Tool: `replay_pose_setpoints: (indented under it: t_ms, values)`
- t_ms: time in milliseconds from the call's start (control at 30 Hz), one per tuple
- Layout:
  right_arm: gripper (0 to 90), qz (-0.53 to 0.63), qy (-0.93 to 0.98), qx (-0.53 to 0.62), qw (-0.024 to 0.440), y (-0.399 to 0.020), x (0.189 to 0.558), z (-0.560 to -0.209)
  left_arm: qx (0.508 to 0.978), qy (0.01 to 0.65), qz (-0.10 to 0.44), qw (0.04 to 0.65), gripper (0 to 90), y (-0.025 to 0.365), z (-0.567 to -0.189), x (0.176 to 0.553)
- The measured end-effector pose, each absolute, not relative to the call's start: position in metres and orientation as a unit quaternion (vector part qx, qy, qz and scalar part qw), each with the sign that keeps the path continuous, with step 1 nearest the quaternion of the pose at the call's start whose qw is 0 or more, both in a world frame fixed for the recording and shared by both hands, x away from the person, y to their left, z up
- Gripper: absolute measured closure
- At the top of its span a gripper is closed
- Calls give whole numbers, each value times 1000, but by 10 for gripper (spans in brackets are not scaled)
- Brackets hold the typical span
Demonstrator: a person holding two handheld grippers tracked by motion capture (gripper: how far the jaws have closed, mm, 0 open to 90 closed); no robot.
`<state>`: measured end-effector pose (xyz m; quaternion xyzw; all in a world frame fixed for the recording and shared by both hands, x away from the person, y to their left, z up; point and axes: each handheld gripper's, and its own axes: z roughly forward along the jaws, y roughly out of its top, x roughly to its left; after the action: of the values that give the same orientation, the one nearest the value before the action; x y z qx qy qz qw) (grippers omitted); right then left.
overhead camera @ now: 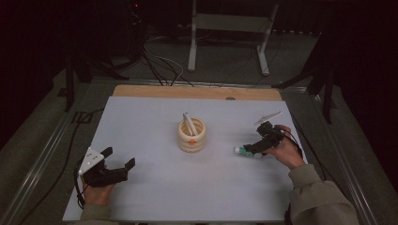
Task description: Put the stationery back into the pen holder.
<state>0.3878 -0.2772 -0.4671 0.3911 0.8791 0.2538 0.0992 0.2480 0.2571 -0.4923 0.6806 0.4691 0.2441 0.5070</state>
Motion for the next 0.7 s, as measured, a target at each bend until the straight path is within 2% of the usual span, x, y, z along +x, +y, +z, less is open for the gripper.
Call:
replay_pose_setpoints:
  t_ms: [367,400,600,700]
  values:
    - [3,244,885,387,82,-284,385,-475,681,469,244,507,10,257,-492,248]
    - [28,242,887,384,81,-284,385,-476,681,469,244,507,10,257,-492,248]
    - [34,228,896,372,78,-283,384,-483,681,469,244,506,10,257,-492,248]
    - [67,225,898,370,76,-283,384,-484,681,469,244,506,10,257,-492,248]
